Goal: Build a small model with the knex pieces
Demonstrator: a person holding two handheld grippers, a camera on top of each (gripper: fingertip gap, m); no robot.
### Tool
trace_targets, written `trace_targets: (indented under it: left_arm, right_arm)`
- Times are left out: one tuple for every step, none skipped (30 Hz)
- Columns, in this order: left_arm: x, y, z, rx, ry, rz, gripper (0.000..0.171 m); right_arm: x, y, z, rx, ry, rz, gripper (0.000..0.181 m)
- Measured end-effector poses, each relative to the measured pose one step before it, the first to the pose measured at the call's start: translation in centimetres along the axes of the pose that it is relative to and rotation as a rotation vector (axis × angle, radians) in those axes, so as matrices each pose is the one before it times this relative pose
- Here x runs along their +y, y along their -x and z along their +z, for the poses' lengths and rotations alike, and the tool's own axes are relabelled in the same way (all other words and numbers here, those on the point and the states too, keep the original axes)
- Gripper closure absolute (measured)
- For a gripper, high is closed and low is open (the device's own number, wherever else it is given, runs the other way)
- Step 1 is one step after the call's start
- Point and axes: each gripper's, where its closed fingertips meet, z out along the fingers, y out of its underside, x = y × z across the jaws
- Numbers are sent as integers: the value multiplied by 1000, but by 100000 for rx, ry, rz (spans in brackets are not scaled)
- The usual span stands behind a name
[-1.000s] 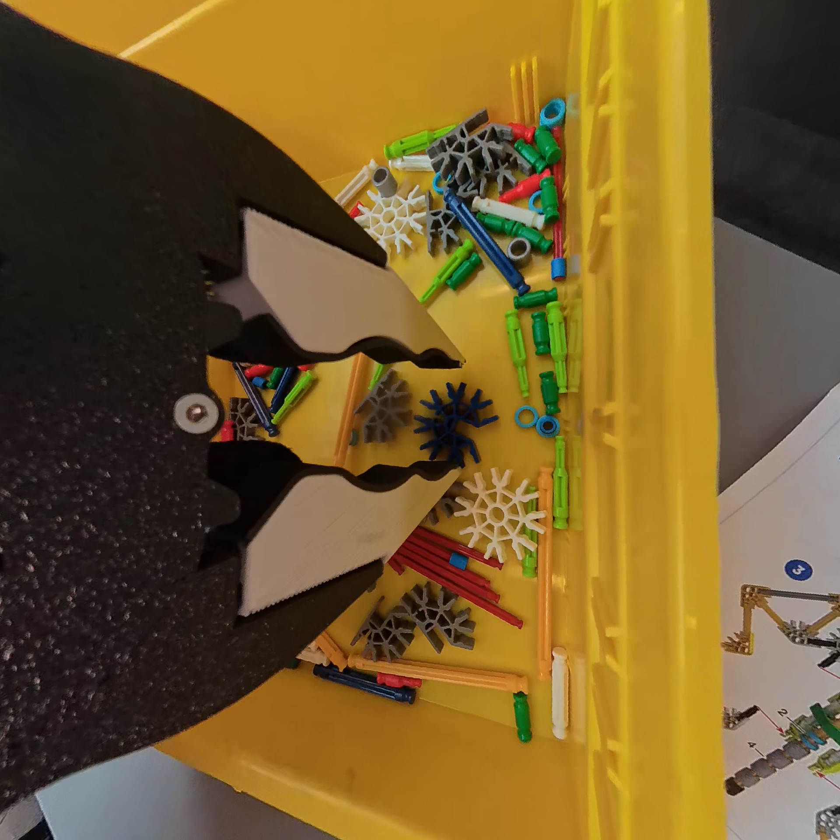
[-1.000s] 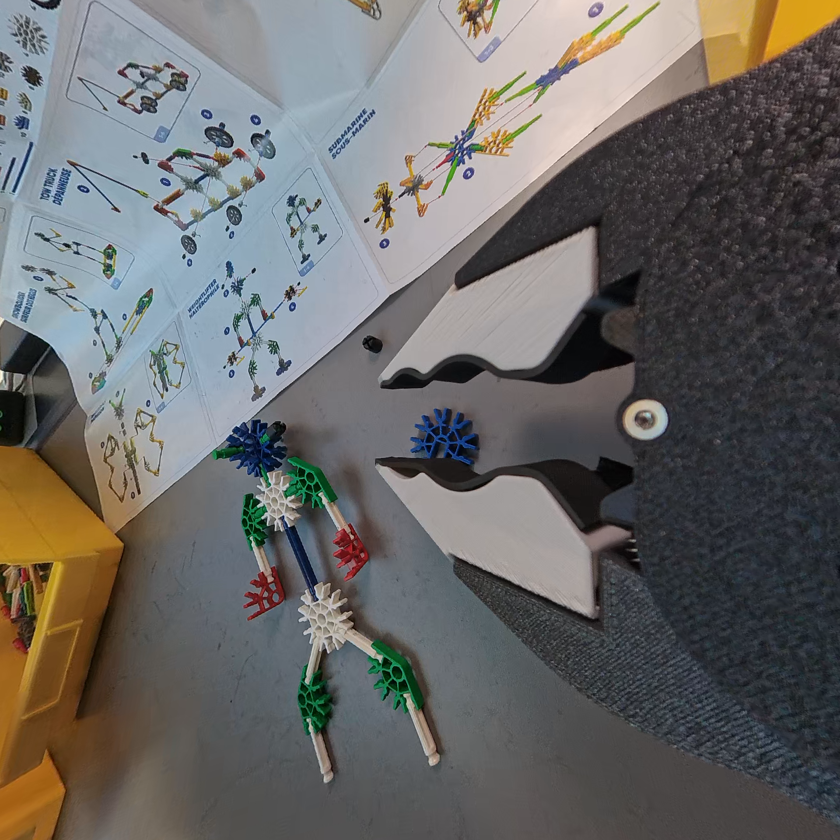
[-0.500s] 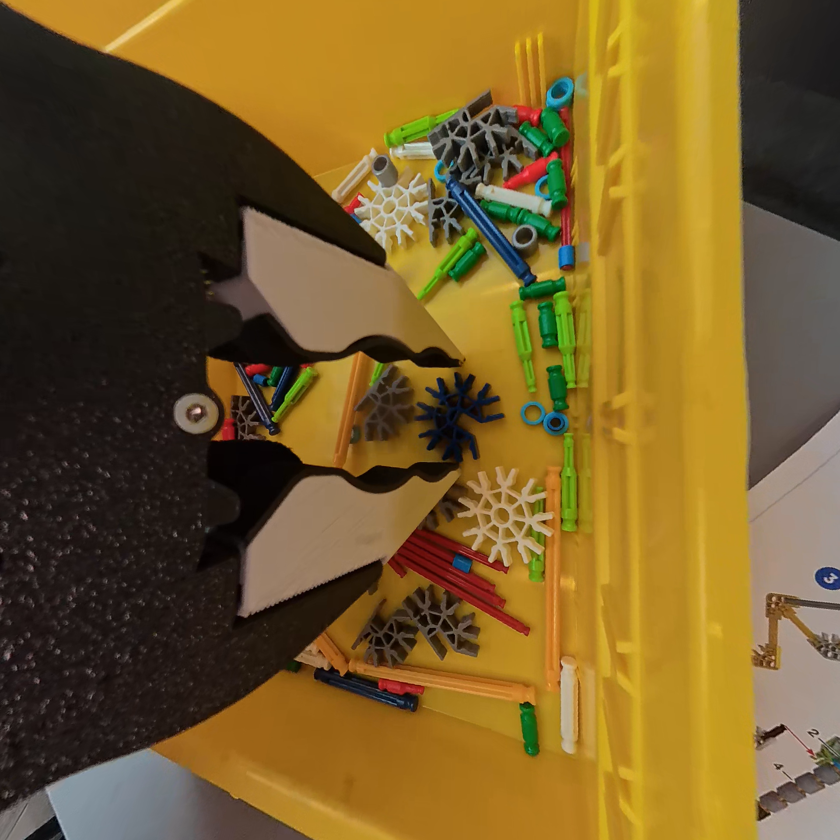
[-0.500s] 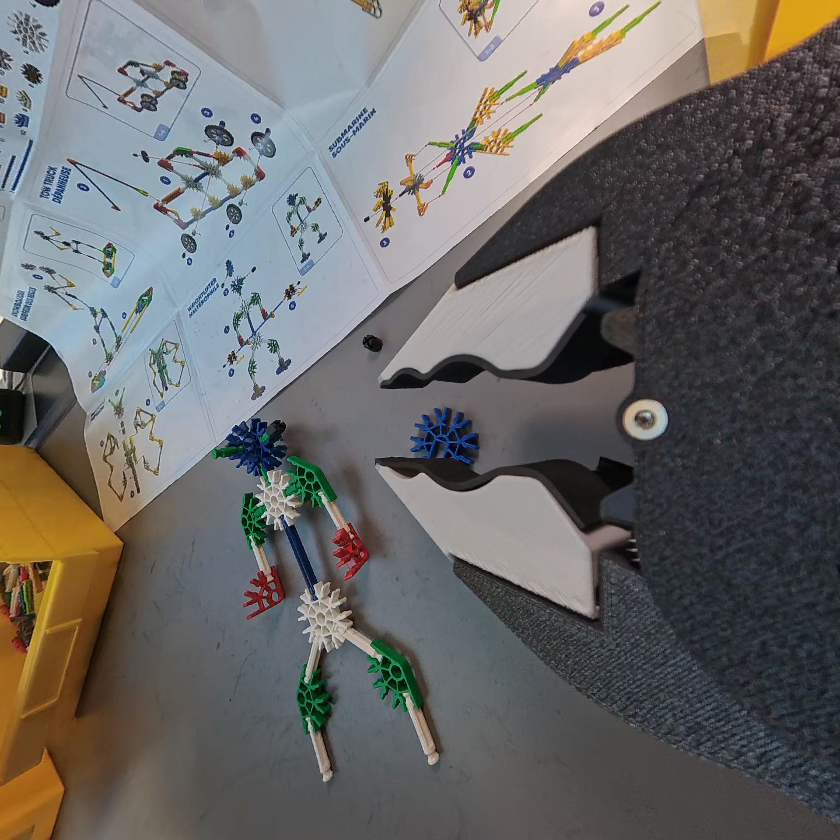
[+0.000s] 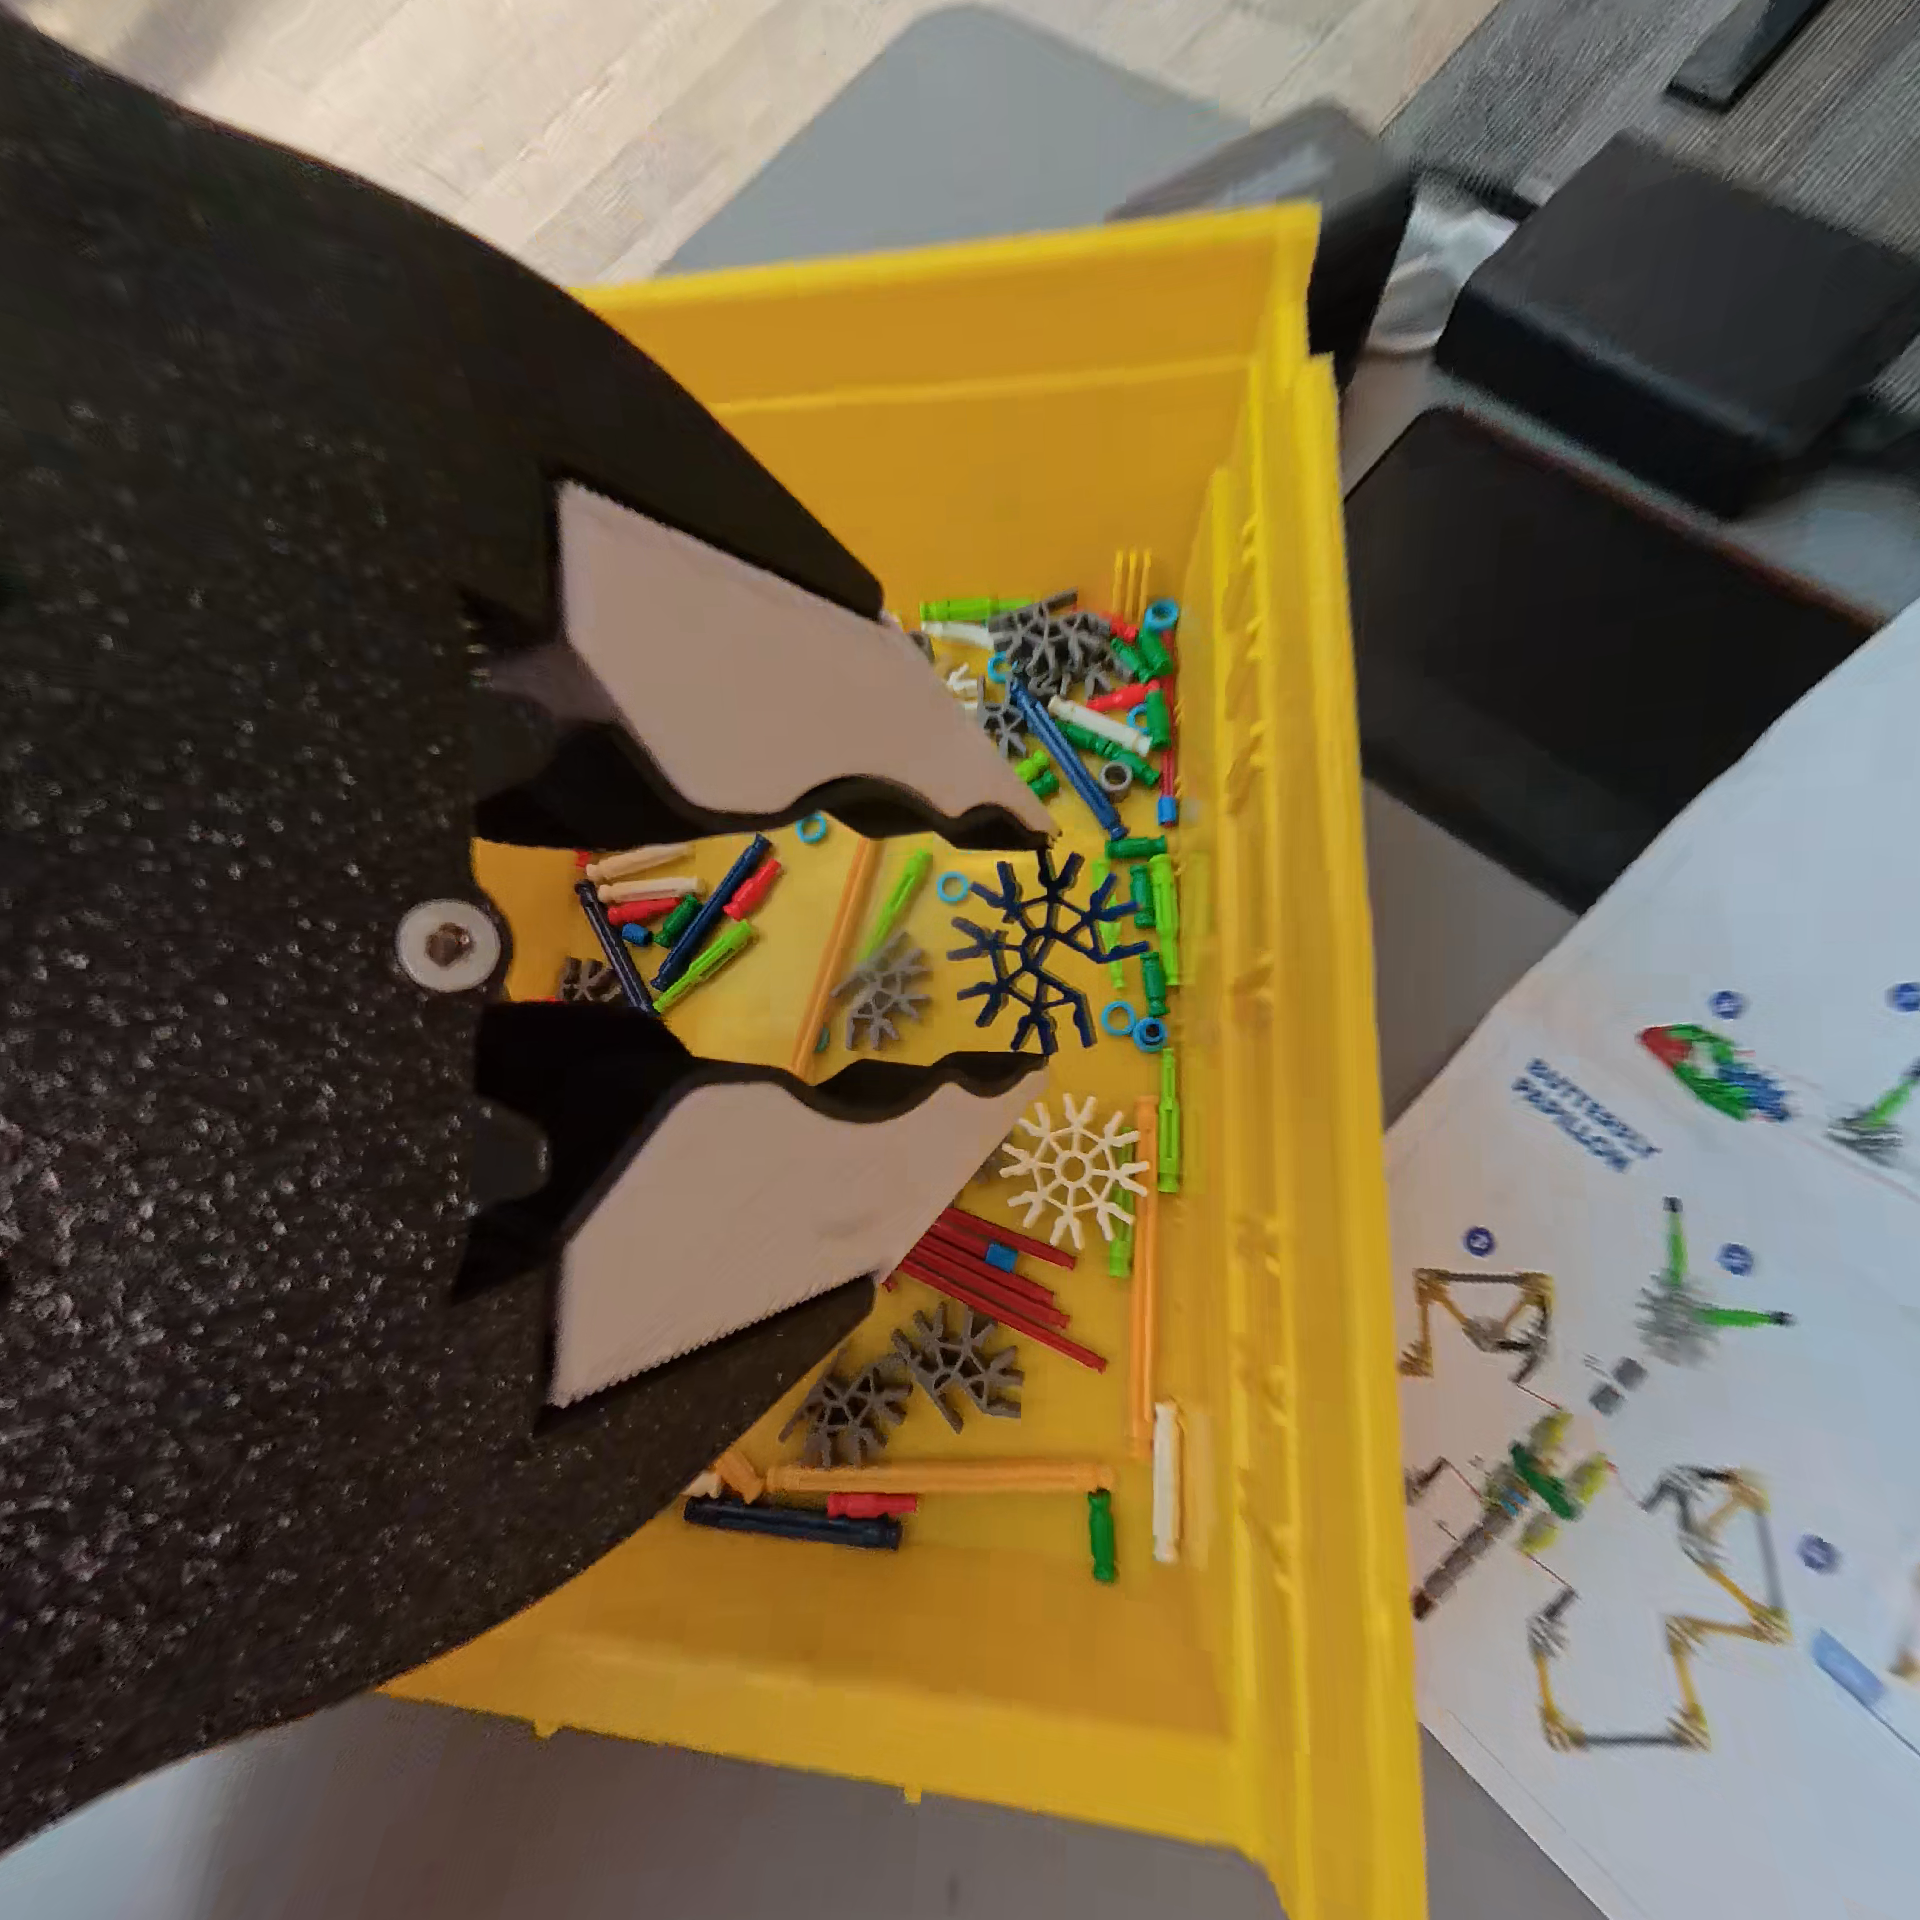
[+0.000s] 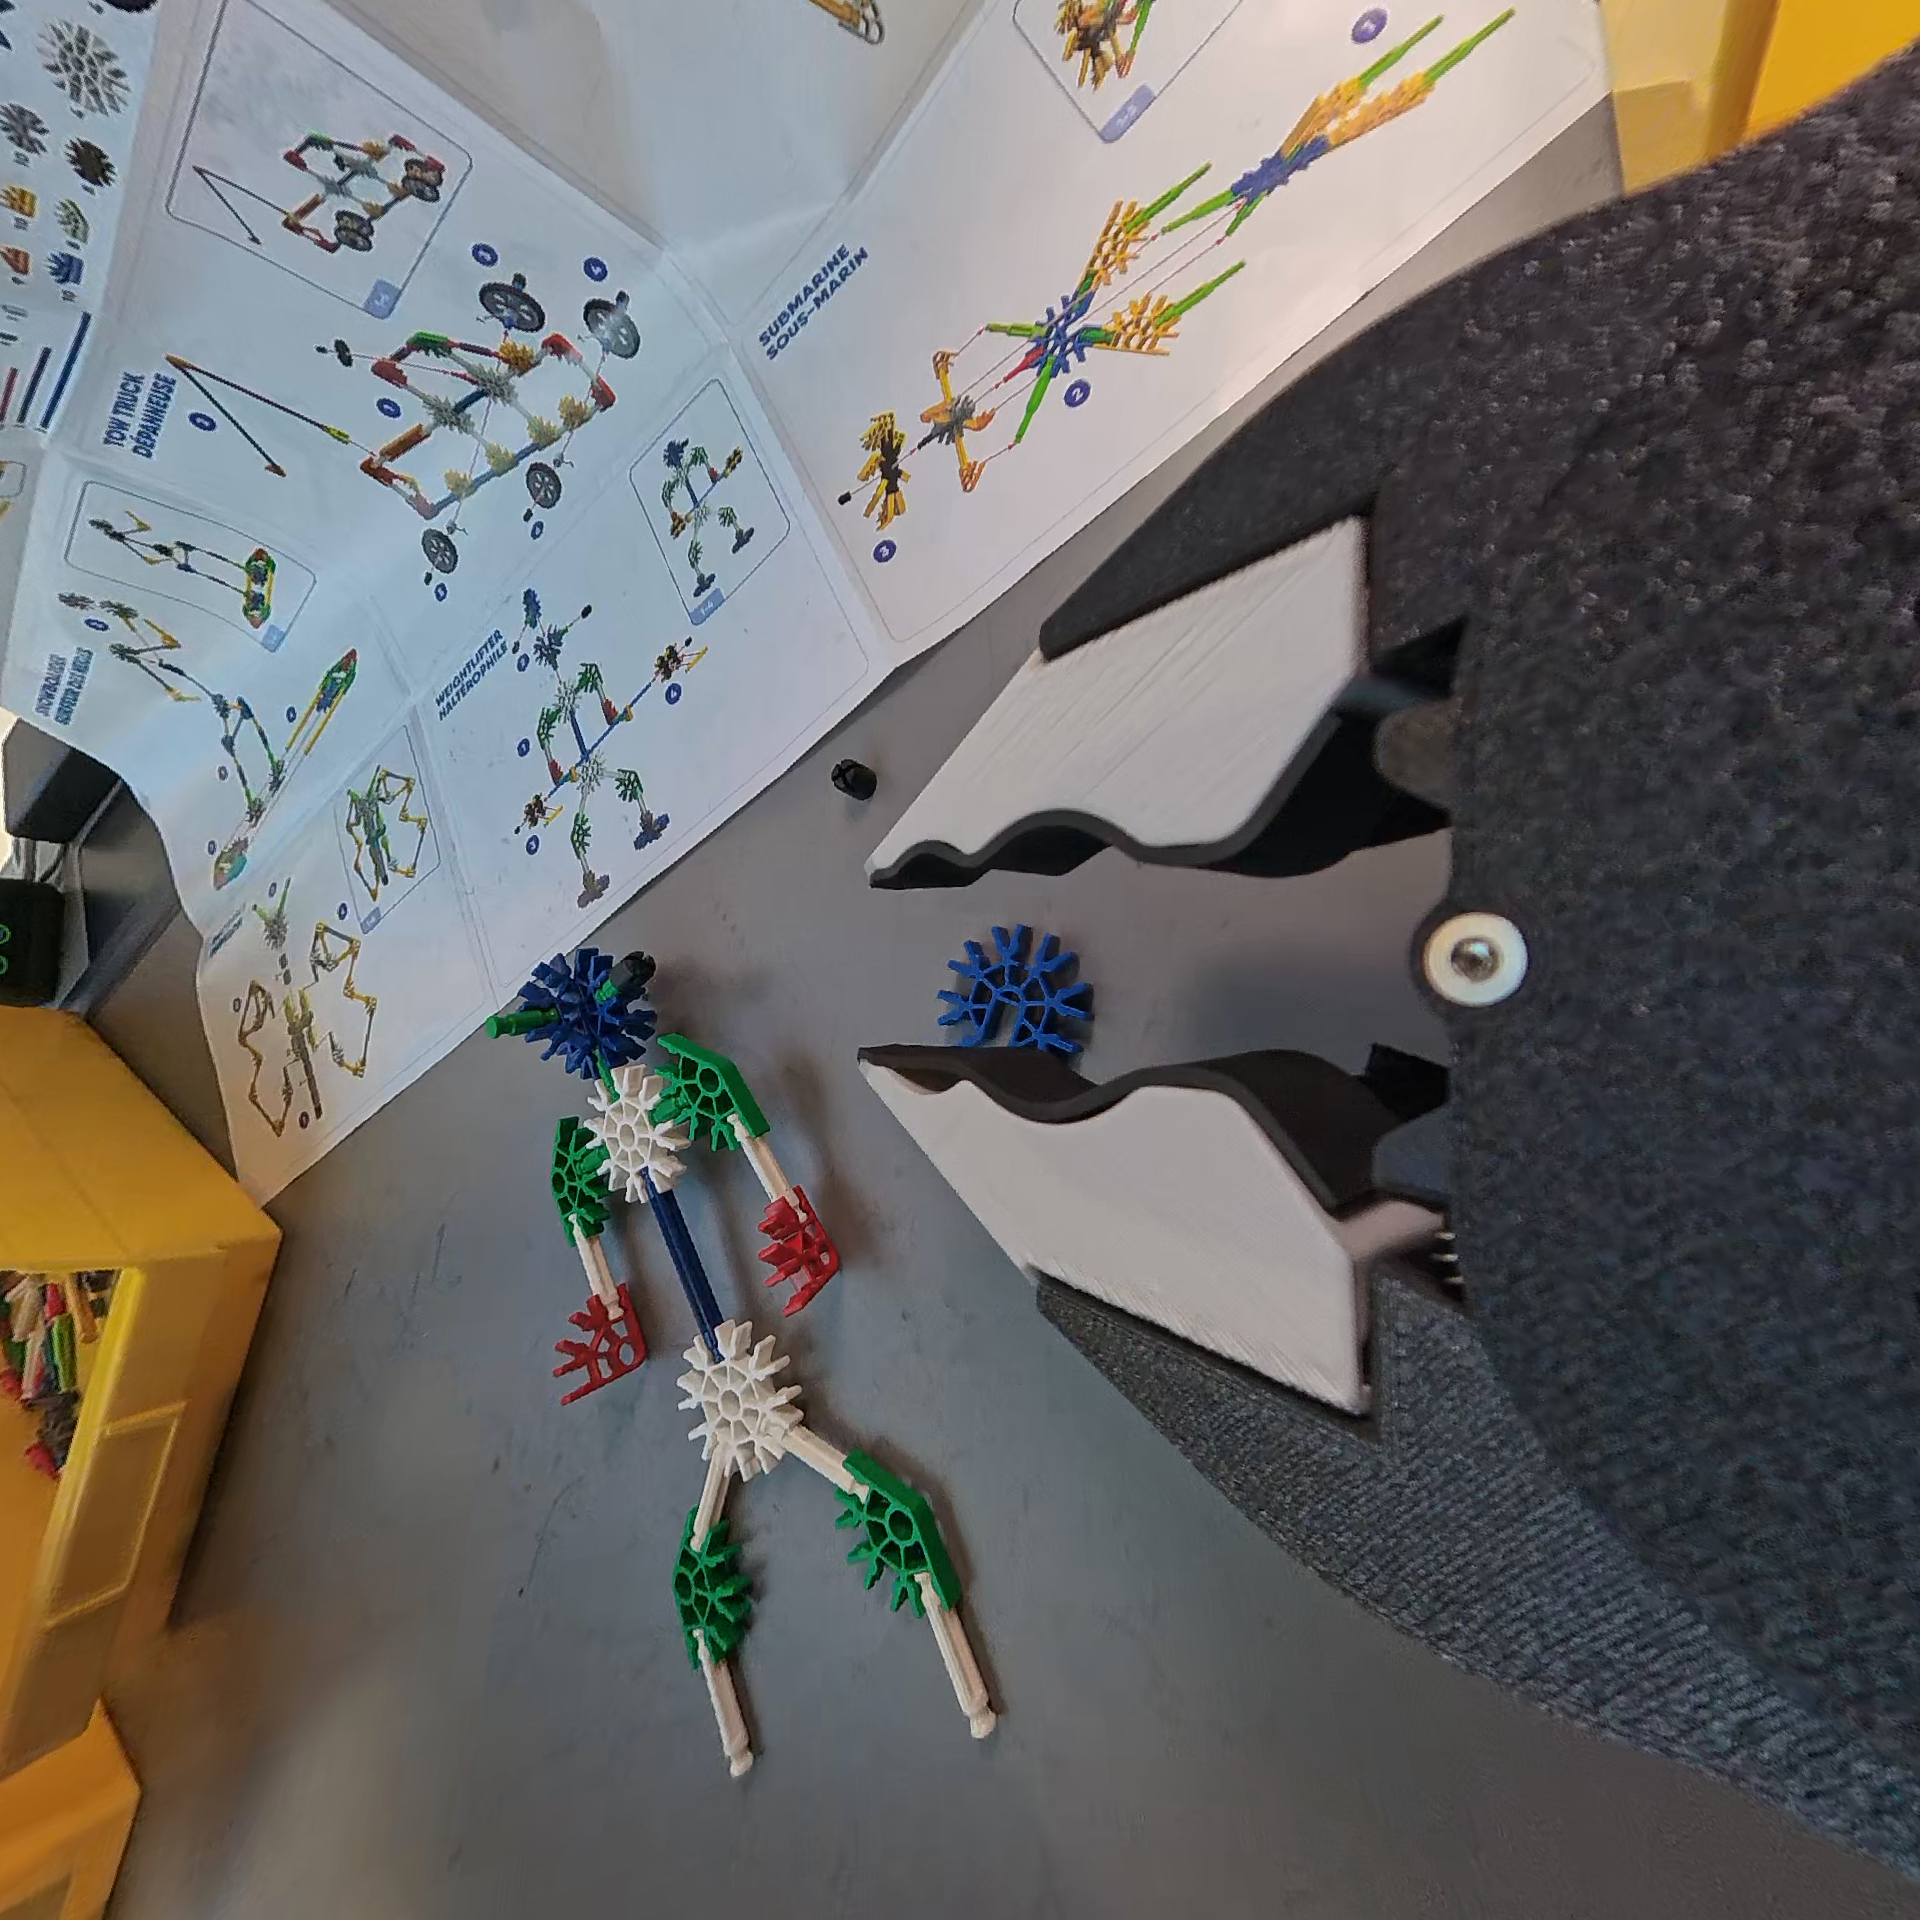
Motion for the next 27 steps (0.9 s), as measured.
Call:
trace_targets:
  left_arm:
    - [-1057, -430, -1738, -3145, -3836, 1390, 134]
    - [-1009, -914, -1610, -1727, -2982, 1810, 134]
    - [-1028, -1497, -1392, 317, -3045, 1932, 134]
    - [-979, -2034, -1086, 2068, -3058, 1728, 134]
    - [-859, -2323, -676, 2386, -2759, 1539, 134]
    - [-637, -2516, -191, 2460, -2117, 1712, 134]
    - [-308, -2698, 274, 3096, -1012, 2100, 134]
    - [-68, -2634, 709, 2949, -244, 1739, 134]
    - [-2, -2495, 1056, 3098, -360, 651, 134]
    - [29, -2481, 1303, 4483, -490, -568, 134]
    - [62, -2244, 1442, 4749, -457, -1307, 134]
    - [85, -1732, 1485, 3272, -214, -1356, 134]
    - [161, -1329, 1399, 2436, 467, -832, 134]
    - [142, -1142, 1220, 2660, 891, -681, 134]
    - [-31, -952, 1002, 2758, 413, -1067, 134]
    - [-144, -807, 776, 2545, 136, -756, 134]
    - [-15, -622, 595, 1852, 1127, 216, 134]
    - [84, -248, 446, -126, 1707, 1340, 134]
    - [16, 110, 304, -2153, 878, 1782, 134]
    - [-74, 100, 174, -1539, -209, 854, 134]
    - [-164, -82, 55, 381, -1345, -553, 134]
    - [-146, -137, 46, 1085, -1857, -1395, 134]
    - [-38, -161, 93, 1268, -1674, -1366, 134]
    - [10, -170, 91, 987, -1671, -1070, 134]
    - [8, -73, 13, 317, -1739, -912, 134]
    - [38, -45, -12, 155, -1338, -573, 133]
    - [20, -9, -26, -44, -1293, -416, 133]
  right_arm:
    - [-44, 69, 11, -168, -74, -161, 153]
    - [-33, 83, 20, -164, -6, -251, 153]
    - [-30, 97, 17, -151, 26, -310, 153]
    - [-34, 117, 23, -166, 57, -329, 153]
    - [-34, 105, 30, -101, 91, -360, 153]
    - [-29, 56, 32, 158, 15, -276, 152]
    - [-26, 7, 49, 394, -25, 43, 151]
    - [-18, -37, 64, 511, -38, 350, 149]
    - [14, -72, 70, 550, 34, 452, 148]
    - [36, -121, 59, 648, 31, 485, 145]
    - [10, -127, 16, 525, 73, 507, 143]
    - [-55, -190, -44, 824, -462, 408, 142]
    - [-79, -251, -85, 1049, -736, 460, 141]
    - [-93, -273, -124, 961, -886, 465, 141]
    - [-62, -250, -128, 708, -723, 577, 141]
    - [-25, -219, -114, 457, -508, 631, 141]
    - [12, -185, -93, 393, -202, 382, 141]
    - [70, -157, -51, 545, 240, -148, 142]
    - [142, -106, -3, 642, 756, -774, 142]
    - [148, -16, 42, 486, 974, -1292, 142]
    - [145, 95, 87, 245, 1015, -1557, 142]
    - [119, 194, 101, -241, 914, -1421, 142]
    - [55, 288, 120, -696, 563, -1106, 142]
    - [49, 277, 128, -770, 514, -963, 142]
    - [118, 173, 117, -161, 955, -1253, 142]
    - [80, 136, 82, -60, 680, -1075, 143]
    - [53, 160, 83, -275, 502, -854, 143]
